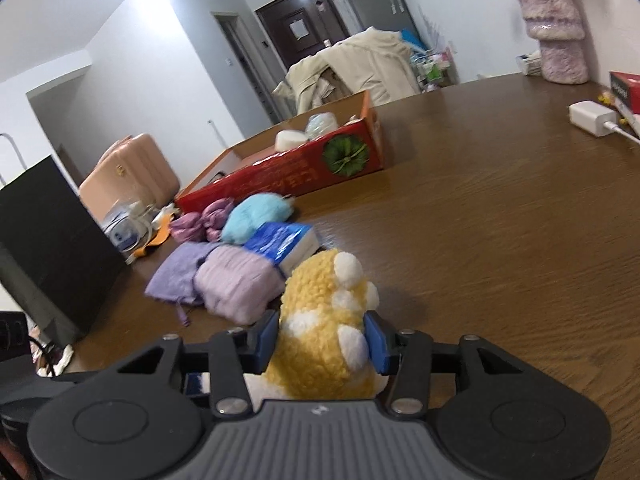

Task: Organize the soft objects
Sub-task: 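Carry both plush toys toward the box, then open both grippers over the box to drop the plush toys, then grasp the purple cloth pouch with both grippers together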

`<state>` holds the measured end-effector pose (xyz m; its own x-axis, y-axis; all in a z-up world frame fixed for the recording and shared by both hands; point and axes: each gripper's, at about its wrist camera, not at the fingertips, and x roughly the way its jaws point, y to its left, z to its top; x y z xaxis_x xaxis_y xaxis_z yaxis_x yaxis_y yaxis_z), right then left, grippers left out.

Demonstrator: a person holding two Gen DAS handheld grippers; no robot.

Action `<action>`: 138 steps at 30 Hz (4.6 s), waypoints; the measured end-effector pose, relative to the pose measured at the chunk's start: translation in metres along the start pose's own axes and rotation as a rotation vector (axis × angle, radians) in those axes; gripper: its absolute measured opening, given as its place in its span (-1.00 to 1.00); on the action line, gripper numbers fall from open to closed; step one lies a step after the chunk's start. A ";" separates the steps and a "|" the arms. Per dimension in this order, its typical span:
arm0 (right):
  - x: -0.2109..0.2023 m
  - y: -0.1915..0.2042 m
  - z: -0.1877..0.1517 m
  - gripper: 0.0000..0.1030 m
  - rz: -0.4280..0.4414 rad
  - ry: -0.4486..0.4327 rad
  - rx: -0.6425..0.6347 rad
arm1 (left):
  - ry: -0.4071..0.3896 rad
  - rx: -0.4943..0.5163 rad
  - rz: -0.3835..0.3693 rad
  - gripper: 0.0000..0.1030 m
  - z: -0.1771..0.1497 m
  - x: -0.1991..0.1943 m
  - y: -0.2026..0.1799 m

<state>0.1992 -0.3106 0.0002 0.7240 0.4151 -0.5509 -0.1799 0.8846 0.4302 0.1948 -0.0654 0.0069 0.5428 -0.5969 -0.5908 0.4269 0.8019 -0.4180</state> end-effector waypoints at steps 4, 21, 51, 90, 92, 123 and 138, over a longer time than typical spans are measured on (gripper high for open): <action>-0.001 0.016 -0.011 -0.12 0.001 -0.006 0.011 | -0.011 -0.024 0.016 0.23 -0.006 -0.013 0.004; -0.025 0.034 -0.026 -0.07 -0.005 -0.006 -0.055 | -0.072 -0.060 -0.025 -0.04 -0.017 -0.031 0.019; 0.201 -0.013 0.218 -0.07 -0.062 -0.061 -0.128 | -0.037 -0.021 0.048 -0.06 0.256 0.153 0.149; -0.034 0.128 -0.036 0.47 0.015 -0.136 -0.335 | -0.446 0.118 0.447 0.78 -0.007 -0.168 0.073; -0.029 0.133 -0.043 0.41 0.023 -0.104 -0.354 | -0.443 0.113 0.471 0.78 -0.007 -0.169 0.078; 0.147 0.122 0.031 0.15 -0.029 -0.045 -0.017 | -0.189 -0.193 0.136 -0.72 0.050 -0.044 0.203; 0.173 0.163 0.018 -0.64 -0.142 0.004 -0.353 | -0.198 -0.192 0.154 -0.83 0.050 -0.045 0.201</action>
<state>0.3070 -0.0980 -0.0118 0.7560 0.2832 -0.5902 -0.2968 0.9519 0.0766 0.2918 0.1213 -0.0160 0.7290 -0.4466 -0.5188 0.1952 0.8620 -0.4678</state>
